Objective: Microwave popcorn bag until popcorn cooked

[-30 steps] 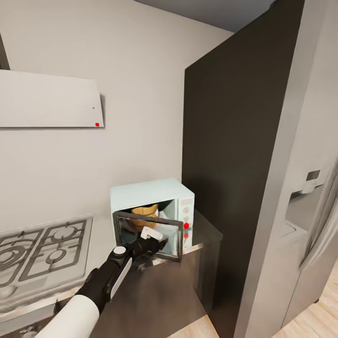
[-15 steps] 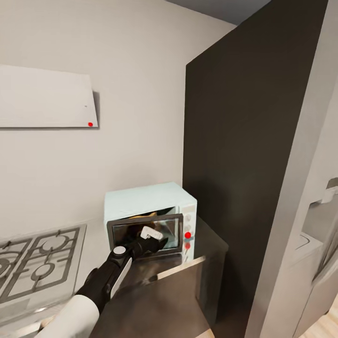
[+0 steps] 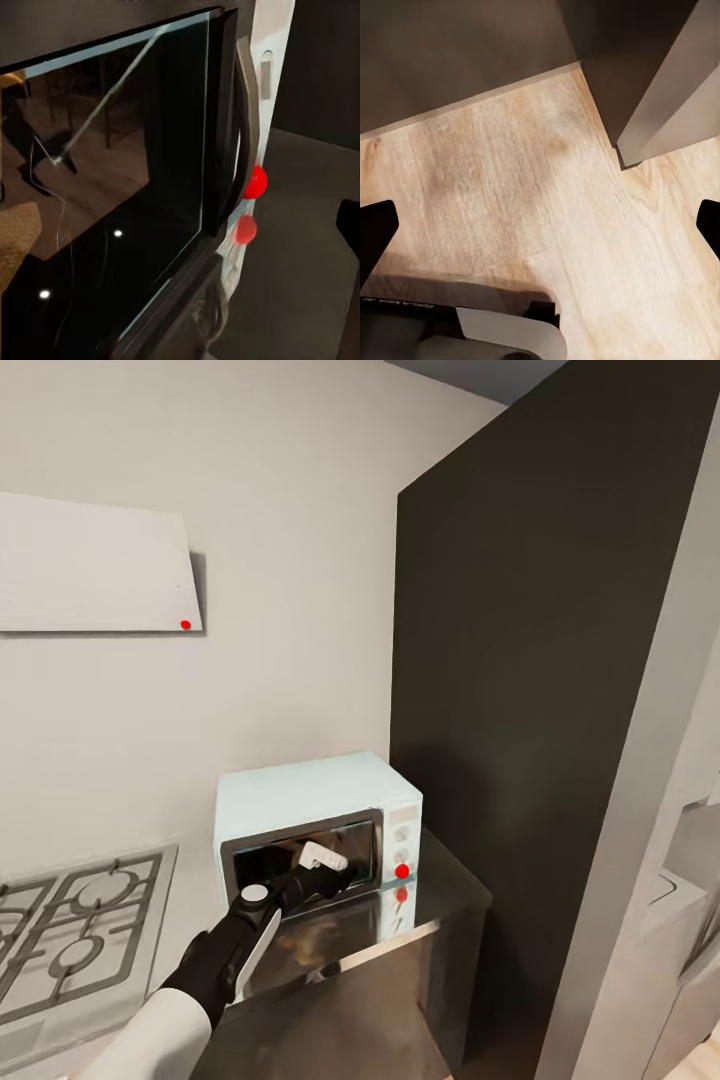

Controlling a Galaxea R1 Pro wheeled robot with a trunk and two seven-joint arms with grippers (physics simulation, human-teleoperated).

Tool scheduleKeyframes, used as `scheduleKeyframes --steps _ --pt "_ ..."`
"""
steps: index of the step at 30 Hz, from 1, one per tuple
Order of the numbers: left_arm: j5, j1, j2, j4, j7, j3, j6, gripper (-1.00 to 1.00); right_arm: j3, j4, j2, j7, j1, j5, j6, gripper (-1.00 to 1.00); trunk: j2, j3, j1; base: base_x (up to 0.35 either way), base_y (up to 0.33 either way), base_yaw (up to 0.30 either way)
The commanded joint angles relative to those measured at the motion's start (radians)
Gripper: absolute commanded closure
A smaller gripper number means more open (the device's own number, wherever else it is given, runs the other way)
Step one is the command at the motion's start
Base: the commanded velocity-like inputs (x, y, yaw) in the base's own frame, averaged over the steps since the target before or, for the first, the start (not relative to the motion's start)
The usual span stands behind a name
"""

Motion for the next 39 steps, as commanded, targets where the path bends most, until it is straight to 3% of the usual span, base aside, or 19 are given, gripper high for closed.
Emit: scheduleKeyframes --steps 1,22,39 --pt "0.001 0.0 0.0 -0.001 -0.002 0.001 0.006 -1.0 -0.006 0.004 -0.001 0.002 -0.001 0.001 -0.004 -1.0 -0.001 0.0 0.0 0.008 0.0 0.0" --pt "0.001 0.0 0.001 -0.001 -0.002 0.003 0.005 -1.0 -0.006 0.004 -0.001 0.002 -0.001 0.001 -0.004 -1.0 -0.001 0.0 0.0 0.005 0.0 0.0" --pt "0.001 0.0 0.001 -0.001 -0.002 0.001 0.003 -1.0 -0.006 0.004 -0.001 0.002 -0.001 0.001 -0.004 -1.0 -0.001 0.0 0.0 -0.329 0.0 0.0"
